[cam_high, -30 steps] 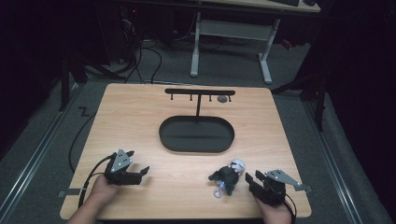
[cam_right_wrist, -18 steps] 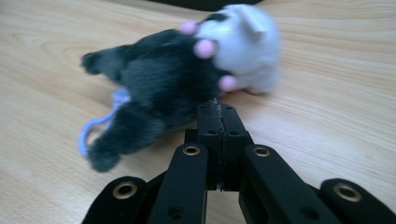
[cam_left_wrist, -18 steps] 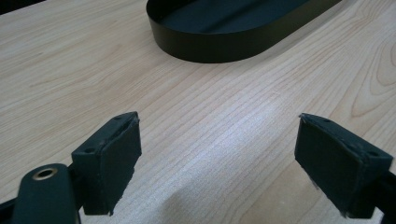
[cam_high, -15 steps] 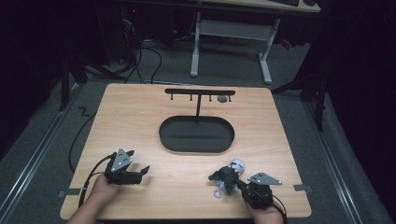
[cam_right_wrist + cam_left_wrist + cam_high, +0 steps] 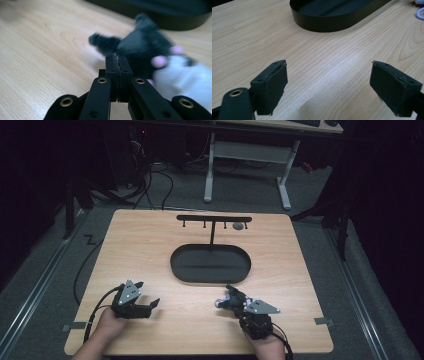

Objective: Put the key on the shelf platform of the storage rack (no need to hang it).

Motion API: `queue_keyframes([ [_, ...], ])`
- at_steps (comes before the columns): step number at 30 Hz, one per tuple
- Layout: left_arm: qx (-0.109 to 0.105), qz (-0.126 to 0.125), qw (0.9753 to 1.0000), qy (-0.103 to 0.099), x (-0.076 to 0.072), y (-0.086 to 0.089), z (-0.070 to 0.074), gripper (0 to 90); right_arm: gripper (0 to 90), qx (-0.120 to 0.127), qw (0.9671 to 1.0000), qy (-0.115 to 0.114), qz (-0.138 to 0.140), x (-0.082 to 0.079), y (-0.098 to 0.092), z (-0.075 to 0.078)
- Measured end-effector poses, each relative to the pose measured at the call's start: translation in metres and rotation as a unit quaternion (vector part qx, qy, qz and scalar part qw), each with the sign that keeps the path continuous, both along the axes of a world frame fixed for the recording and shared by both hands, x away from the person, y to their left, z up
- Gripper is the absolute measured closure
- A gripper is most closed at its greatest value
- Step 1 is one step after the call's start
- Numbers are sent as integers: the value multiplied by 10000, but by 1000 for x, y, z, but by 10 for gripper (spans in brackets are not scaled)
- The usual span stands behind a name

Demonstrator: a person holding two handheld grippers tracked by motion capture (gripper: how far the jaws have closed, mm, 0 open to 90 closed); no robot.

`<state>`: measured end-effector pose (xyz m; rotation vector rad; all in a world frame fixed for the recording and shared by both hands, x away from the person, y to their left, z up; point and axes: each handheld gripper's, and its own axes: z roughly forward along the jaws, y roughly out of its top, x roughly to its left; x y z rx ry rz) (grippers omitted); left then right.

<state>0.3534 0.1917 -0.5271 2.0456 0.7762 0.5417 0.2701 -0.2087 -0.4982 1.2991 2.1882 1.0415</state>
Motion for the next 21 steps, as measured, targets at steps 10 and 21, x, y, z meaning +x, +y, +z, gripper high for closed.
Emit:
queue_keyframes([
  [10,29,-9,10000,-9,0,-1,0,154,900,-6,9917,-539,-1170,15,-63,8],
  [21,14,-16,10000,-11,0,-1,0,154,900,-24,9935,-261,-1109,17,-58,-3],
])
